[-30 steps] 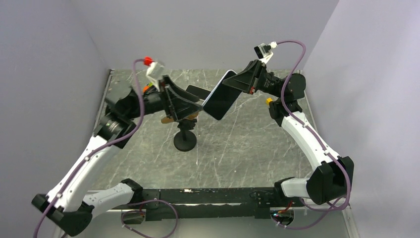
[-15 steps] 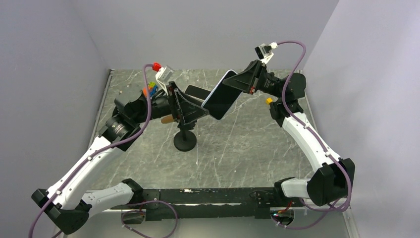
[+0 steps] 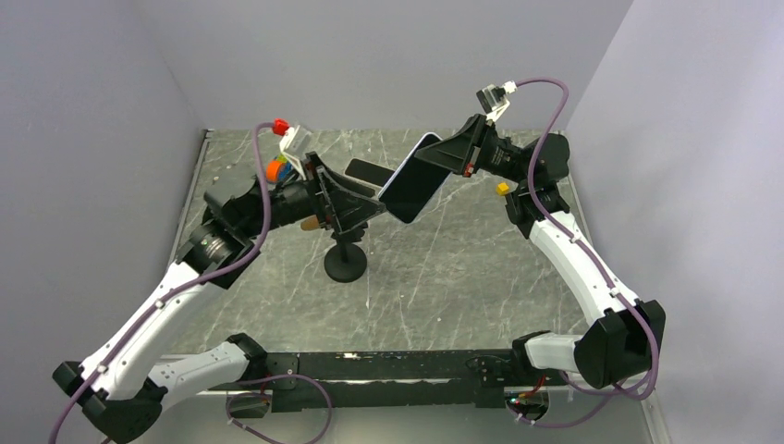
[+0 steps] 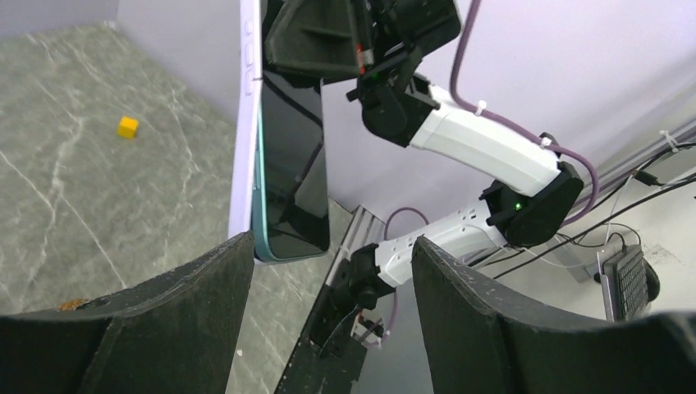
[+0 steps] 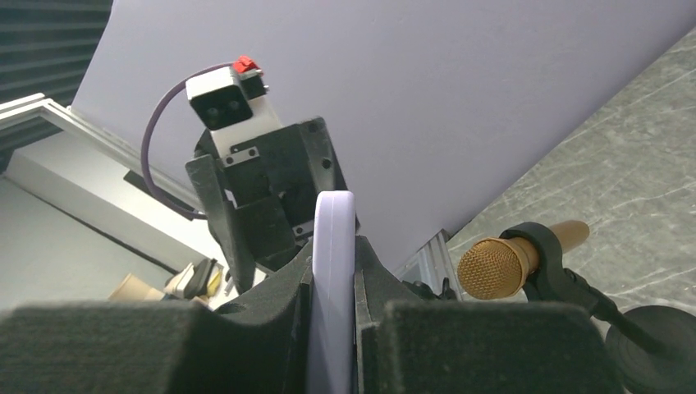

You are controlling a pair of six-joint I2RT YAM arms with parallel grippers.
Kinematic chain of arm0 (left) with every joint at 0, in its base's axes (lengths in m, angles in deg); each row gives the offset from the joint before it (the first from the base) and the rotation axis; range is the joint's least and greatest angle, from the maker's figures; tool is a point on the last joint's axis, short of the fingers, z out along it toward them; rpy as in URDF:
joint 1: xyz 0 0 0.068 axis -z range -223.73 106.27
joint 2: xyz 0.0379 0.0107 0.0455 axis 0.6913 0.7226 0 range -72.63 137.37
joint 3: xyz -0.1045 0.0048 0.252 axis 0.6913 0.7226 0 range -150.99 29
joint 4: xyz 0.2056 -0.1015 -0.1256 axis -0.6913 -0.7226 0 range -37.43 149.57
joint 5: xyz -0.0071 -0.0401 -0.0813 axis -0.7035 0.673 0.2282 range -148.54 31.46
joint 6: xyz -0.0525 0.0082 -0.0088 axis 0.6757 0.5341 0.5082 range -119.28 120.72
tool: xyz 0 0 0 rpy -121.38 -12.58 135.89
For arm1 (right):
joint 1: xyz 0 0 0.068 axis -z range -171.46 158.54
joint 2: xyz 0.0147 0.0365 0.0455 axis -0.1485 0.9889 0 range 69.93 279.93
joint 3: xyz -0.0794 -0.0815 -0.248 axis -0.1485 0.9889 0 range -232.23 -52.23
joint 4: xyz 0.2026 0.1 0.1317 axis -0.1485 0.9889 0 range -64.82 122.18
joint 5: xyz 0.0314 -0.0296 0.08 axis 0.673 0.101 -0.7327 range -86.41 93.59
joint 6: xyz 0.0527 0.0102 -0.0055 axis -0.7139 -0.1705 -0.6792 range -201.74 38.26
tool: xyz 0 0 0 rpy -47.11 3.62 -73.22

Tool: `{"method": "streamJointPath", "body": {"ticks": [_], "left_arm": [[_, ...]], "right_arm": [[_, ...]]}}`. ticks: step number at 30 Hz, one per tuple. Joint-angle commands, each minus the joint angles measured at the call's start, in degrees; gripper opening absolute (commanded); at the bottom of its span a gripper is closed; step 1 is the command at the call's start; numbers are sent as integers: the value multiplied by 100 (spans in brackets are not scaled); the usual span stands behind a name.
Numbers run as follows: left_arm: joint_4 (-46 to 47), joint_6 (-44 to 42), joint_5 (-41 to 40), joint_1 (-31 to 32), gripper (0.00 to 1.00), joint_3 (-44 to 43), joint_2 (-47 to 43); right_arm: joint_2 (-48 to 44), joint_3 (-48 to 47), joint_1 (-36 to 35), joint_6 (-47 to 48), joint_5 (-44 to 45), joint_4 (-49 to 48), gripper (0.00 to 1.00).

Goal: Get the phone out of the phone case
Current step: Remove the phone case from the phone.

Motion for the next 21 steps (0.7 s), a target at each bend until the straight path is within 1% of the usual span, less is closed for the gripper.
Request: {"method": "streamJointPath", "body": {"ticks": [1, 5, 12, 16, 19, 21], "left_arm": [[353, 306, 445, 36, 74, 19, 154], [286, 330, 468, 36, 74, 17, 229], [792, 672, 861, 51, 73, 157, 370], [674, 662, 997, 57, 73, 47, 521], [785, 820, 1310, 57, 72, -76, 767], [793, 885, 1469, 59, 71, -183, 954]], "right_arm": [[-168, -356, 16, -78, 236, -242, 0], [-169, -384, 18, -89, 223, -251, 0], [-140, -357, 18, -92, 211, -292, 0], [-122, -340, 11, -175, 181, -462, 0], [-137, -318, 8, -68, 138, -439, 0], [-153, -247, 5, -121, 108, -634, 0]]}}
